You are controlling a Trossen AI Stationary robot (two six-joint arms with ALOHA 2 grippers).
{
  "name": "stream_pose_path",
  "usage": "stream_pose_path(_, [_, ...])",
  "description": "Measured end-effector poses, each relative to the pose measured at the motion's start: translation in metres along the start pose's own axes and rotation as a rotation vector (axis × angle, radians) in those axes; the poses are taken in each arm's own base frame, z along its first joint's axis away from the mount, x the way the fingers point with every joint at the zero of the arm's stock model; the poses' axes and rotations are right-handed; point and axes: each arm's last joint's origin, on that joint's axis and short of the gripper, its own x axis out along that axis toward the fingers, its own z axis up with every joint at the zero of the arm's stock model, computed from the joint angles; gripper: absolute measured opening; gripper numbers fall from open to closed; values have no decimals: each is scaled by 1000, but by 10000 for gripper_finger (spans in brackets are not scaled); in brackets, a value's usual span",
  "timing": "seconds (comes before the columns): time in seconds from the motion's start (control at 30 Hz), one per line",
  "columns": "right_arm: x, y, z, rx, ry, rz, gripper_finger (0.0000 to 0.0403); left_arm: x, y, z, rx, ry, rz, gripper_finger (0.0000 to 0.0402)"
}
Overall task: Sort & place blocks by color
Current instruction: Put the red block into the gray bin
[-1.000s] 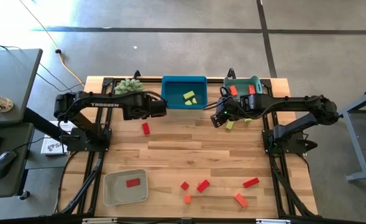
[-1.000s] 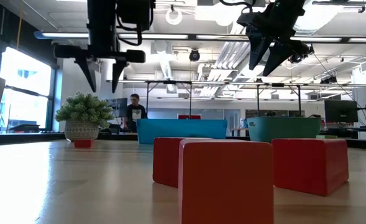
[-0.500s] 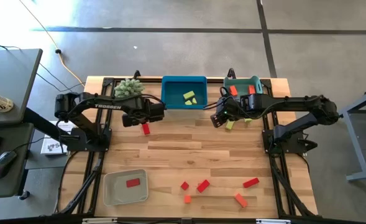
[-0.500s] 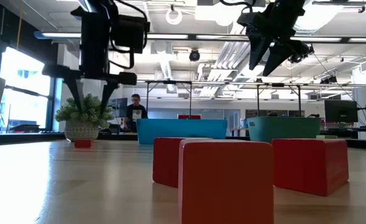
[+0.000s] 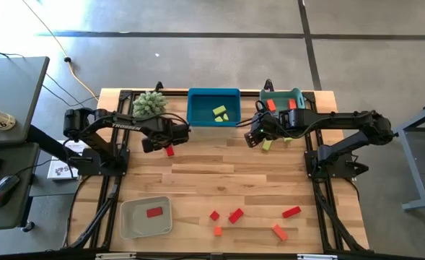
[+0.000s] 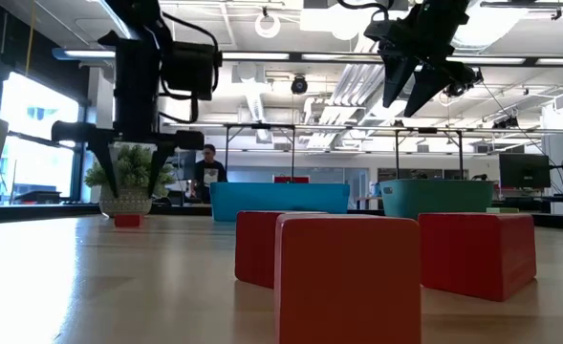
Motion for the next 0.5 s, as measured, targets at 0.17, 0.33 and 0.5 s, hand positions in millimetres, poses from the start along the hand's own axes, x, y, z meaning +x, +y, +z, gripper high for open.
stream_pose_path(0.17, [0, 0, 0, 0, 0, 0, 206, 7, 5, -1, -29, -2, 15, 193])
stream_pose_path(0.33, [0, 0, 0, 1, 0, 0, 206, 16, 5, -3, -33, 12, -31, 193])
stream_pose_path(0.5, [0, 0, 0, 16, 0, 0, 206, 23, 9, -4, -31, 16, -32, 193])
